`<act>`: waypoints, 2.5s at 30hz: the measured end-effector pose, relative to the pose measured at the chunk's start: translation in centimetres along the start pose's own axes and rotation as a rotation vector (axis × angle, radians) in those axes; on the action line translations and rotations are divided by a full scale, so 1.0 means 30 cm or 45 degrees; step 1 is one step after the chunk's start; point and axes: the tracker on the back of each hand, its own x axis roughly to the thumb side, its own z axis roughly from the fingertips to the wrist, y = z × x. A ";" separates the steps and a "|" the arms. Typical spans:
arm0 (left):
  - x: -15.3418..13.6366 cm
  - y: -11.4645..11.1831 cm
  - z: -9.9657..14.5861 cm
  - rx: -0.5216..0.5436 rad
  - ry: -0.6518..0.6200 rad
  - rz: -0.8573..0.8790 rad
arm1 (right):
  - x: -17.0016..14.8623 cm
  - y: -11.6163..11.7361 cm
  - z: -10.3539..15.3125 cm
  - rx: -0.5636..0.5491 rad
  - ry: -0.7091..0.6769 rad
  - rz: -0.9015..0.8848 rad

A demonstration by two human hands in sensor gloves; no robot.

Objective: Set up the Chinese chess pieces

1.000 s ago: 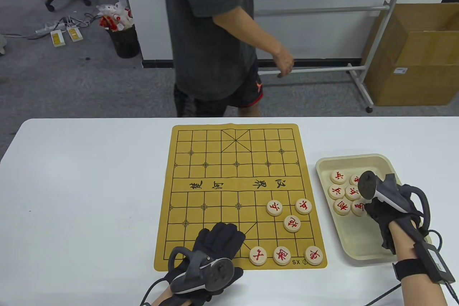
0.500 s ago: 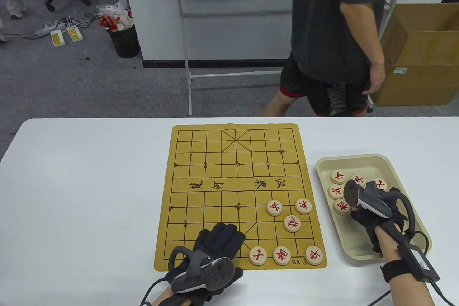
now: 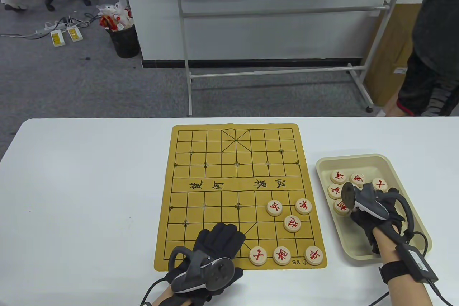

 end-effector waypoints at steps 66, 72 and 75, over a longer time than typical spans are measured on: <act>-0.001 -0.003 -0.002 0.005 0.010 -0.003 | 0.467 -0.045 0.465 -0.227 -0.786 0.056; -0.001 -0.002 -0.002 0.006 0.011 -0.003 | 0.473 -0.038 0.466 -0.256 -0.832 -0.018; -0.001 -0.001 -0.001 0.003 0.011 -0.003 | 0.480 -0.031 0.465 -0.231 -0.838 -0.040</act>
